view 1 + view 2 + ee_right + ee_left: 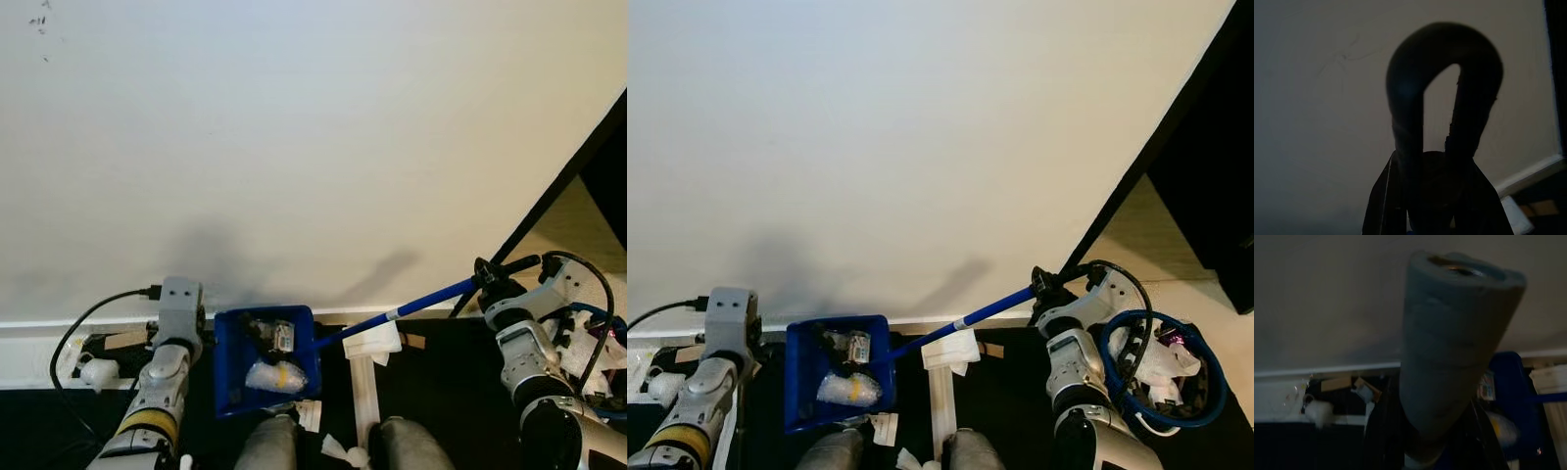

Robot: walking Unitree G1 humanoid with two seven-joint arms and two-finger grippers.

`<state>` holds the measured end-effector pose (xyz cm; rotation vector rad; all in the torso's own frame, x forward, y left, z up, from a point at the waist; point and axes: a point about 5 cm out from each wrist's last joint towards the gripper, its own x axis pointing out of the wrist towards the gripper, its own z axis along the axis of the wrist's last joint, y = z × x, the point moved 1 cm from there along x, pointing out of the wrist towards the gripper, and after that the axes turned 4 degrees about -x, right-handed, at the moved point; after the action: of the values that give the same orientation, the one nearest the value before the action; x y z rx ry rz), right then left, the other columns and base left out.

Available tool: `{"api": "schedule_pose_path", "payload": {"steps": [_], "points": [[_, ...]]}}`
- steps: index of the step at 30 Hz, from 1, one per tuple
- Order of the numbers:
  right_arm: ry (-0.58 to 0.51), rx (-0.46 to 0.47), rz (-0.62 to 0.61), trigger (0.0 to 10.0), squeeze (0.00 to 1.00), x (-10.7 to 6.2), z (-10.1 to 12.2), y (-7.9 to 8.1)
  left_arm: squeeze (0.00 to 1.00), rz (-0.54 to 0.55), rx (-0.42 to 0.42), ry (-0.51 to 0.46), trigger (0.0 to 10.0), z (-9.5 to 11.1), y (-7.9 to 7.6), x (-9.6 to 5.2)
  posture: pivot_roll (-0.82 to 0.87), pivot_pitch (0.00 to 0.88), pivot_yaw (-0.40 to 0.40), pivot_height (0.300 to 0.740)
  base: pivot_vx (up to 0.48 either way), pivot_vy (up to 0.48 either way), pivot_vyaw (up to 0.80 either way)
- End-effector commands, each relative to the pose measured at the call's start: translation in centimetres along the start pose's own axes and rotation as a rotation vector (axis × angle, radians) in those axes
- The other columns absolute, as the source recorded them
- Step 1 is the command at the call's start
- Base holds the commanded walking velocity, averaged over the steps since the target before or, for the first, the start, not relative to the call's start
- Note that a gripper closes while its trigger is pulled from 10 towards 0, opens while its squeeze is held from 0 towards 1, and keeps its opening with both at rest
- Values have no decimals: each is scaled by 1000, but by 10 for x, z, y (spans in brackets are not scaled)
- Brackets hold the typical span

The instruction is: Sweep floor

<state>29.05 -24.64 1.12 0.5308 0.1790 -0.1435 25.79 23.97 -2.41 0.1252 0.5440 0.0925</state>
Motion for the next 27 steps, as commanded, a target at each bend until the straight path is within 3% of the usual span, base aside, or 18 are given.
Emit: {"api": "schedule_pose_path", "payload": {"steps": [1, 3, 8, 11, 13, 17, 22, 24, 25, 27], "points": [[-14, -21, -24, 10000, 0, 2, 9, -4, 0, -56, 49, 62, 10000, -5, -16, 2, 66, 20, 3, 740, 0, 0, 0], [-12, -24, -23, 10000, 0, 2, 10, -4, 0, -77, 78, 70, 10000, -4, -20, 3, 67, 22, 3, 740, 0, 0, 0], [-16, -28, -10, 10000, 0, 2, 11, -4, 0, -63, 53, 38, 10000, 3, -23, 6, 66, 25, 2, 740, 0, 0, 0], [-31, -48, 2, 10000, 0, 2, 14, -4, 0, -7, -106, -52, 10000, 18, -25, 8, 65, 21, 0, 740, 0, 0, 0], [-47, -62, 18, 10000, 0, 3, 19, -2, 0, -10, -159, -99, 10000, 26, -27, 9, 62, 20, 4, 740, 0, 0, 0], [-75, -74, 46, 10000, 0, 6, 32, -1, 0, -45, -166, -178, 10000, 44, -33, 10, 61, 22, 8, 740, 0, 0, 0], [-35, -194, 69, 10000, 0, 8, 42, -4, 0, -38, 22, -136, 10000, 47, -33, 14, 58, 16, 3, 740, 0, 0, 0], [-34, -192, 64, 10000, 0, 8, 44, -5, 0, -41, 9, -136, 10000, 47, -32, 14, 57, 14, 0, 740, 0, 0, 0], [-47, -185, 67, 10000, 0, 10, 50, -5, 0, -50, -68, -147, 10000, 50, -32, 15, 54, 14, 0, 740, 0, 0, 0], [-52, -185, 69, 10000, 0, 11, 52, -4, 0, -50, -108, -153, 10000, 52, -31, 15, 50, 14, -2, 740, 0, 0, 0]]}}
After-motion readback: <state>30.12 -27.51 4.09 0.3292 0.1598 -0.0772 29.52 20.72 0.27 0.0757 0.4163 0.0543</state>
